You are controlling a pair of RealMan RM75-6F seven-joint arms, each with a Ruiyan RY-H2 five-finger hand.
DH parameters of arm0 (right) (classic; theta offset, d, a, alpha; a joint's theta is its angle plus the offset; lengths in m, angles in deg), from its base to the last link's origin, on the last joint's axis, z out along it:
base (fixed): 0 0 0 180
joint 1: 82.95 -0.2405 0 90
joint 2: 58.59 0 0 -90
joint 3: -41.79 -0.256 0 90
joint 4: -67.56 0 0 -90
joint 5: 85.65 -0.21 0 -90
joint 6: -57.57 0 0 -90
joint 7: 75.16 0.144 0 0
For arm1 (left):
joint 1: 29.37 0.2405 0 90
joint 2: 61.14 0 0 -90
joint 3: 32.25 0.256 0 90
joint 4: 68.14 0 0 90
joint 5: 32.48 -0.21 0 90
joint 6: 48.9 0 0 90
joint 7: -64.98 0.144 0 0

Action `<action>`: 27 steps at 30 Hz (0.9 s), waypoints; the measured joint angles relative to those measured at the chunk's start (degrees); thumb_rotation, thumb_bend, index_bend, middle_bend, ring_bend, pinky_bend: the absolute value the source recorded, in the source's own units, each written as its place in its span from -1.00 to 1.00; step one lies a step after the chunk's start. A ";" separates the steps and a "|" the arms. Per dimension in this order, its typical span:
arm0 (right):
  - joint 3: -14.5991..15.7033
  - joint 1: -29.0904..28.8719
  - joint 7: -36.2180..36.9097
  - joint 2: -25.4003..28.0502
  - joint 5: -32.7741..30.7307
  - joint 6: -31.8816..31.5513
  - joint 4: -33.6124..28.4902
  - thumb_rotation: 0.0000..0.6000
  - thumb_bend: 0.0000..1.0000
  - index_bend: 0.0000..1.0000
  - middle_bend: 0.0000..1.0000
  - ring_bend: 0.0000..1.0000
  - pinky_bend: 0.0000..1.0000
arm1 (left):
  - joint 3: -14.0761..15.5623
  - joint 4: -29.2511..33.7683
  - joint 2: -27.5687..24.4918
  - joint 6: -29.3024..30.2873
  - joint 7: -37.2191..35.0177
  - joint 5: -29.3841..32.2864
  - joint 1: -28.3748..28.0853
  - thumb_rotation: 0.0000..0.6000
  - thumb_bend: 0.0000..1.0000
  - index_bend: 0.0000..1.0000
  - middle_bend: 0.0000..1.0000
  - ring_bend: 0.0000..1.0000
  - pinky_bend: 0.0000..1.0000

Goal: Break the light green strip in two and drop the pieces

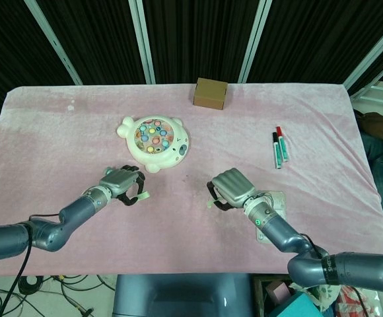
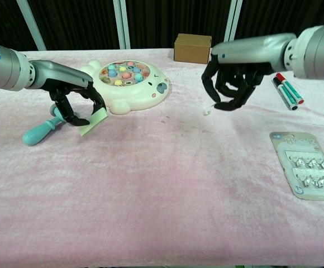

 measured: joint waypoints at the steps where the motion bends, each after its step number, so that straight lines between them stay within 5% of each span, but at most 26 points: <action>1: 0.27 0.13 -0.19 -1.15 -0.15 0.03 0.93 1.00 -0.03 0.55 0.56 0.70 0.30 | 0.71 0.05 0.57 1.32 1.73 1.48 -0.64 1.00 0.05 0.14 -0.68 -1.00 -1.00; 15: 1.77 0.47 -4.55 -10.55 -5.32 1.27 8.88 1.00 -0.15 0.44 0.55 0.68 0.30 | 4.61 0.51 12.08 19.94 27.53 20.74 -7.49 1.00 -0.10 0.01 -0.72 -1.00 -1.00; 23: 1.80 -0.40 -7.51 -10.85 -8.94 1.70 8.37 1.00 -0.63 -0.40 0.52 0.66 0.30 | 2.55 0.97 13.91 23.23 32.48 21.52 -6.85 1.00 -0.65 -0.68 -0.82 -1.00 -1.00; 27: 2.28 -1.58 -10.01 -10.03 -12.72 2.42 7.08 1.00 -0.72 -0.66 0.45 0.61 0.30 | 1.51 1.75 13.49 22.75 33.37 22.07 -6.34 1.00 -0.73 -0.73 -0.84 -1.00 -1.00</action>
